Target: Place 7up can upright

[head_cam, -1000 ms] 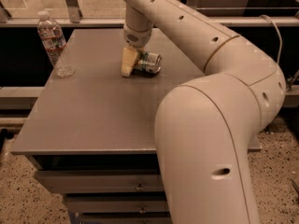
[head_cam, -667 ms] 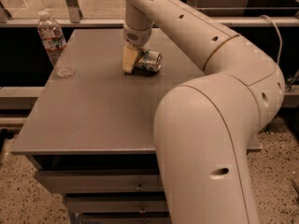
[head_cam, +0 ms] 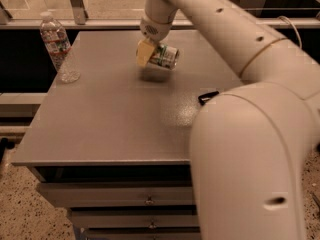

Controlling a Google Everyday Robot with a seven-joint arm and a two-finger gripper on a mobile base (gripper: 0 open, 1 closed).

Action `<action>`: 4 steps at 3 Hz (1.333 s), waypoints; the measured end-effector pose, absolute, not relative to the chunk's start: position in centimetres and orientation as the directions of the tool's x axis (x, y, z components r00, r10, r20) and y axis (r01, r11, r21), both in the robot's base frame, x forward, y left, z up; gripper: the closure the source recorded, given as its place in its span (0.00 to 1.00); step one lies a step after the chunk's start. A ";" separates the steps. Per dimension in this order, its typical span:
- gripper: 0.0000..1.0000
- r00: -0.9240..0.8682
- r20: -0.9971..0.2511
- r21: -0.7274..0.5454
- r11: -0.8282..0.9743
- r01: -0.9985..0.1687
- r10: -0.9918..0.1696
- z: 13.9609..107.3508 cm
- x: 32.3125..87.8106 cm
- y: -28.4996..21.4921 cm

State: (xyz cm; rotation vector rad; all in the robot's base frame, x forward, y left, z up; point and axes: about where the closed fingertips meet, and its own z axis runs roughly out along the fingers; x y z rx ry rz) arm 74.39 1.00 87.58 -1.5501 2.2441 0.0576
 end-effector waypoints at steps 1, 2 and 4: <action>1.00 -0.123 -0.690 -0.197 0.348 -0.916 -0.713 95.6 72.5 -1.2; 1.00 -0.047 -0.843 -0.166 0.341 -0.925 -0.536 99.5 70.6 -4.4; 1.00 0.142 -0.983 -0.171 0.294 -0.940 -0.118 103.4 67.3 -11.0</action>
Offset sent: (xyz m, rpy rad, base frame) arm -0.0729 -0.1117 0.1814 0.9277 -0.2776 0.2110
